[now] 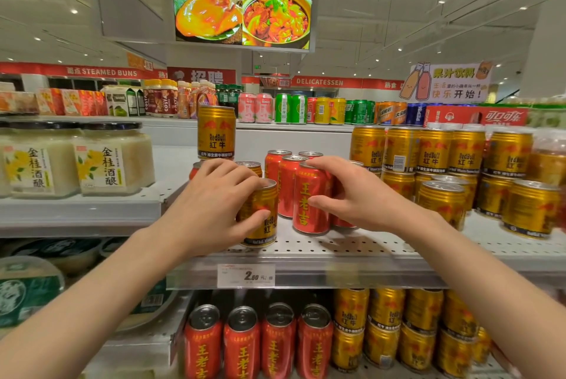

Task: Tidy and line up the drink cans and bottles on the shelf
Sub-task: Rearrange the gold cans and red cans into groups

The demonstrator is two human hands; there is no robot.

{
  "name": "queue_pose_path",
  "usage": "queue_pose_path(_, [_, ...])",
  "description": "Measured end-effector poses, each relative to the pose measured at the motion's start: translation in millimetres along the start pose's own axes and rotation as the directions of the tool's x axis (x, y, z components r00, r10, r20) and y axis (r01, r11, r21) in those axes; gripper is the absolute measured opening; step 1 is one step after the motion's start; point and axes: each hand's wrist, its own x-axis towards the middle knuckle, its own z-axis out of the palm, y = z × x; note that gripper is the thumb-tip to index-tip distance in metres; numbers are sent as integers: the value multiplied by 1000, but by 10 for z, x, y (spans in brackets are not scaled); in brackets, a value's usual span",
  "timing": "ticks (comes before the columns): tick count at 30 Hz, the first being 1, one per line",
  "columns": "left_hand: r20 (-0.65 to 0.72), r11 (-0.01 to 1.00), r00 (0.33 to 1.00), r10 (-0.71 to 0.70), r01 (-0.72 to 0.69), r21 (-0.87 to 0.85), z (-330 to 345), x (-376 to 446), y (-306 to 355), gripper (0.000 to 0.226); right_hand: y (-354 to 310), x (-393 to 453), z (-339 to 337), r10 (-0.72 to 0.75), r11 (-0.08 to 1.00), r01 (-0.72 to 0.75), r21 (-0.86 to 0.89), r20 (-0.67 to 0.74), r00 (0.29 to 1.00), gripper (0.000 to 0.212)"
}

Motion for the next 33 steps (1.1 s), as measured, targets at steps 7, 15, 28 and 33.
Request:
queue_pose_path(7, [-97,996,994,-53,46,-72,-157,-165,-237,51,-112,-10,-148,-17,1000,17,-1,-222,975,38])
queue_pose_path(15, [-118,981,980,-161,146,-128,-171,-307,-434,49,-629,263,165,-100,994,98,55,38,994,30])
queue_pose_path(28, [-222,987,965,-137,116,-108,-112,-372,-413,49,-552,259,328,-8,965,14,261,-23,1000,37])
queue_pose_path(33, [-400,995,913,-84,57,-80,-118,-390,-219,35,-384,64,294,41,848,-10,530,-46,998,37])
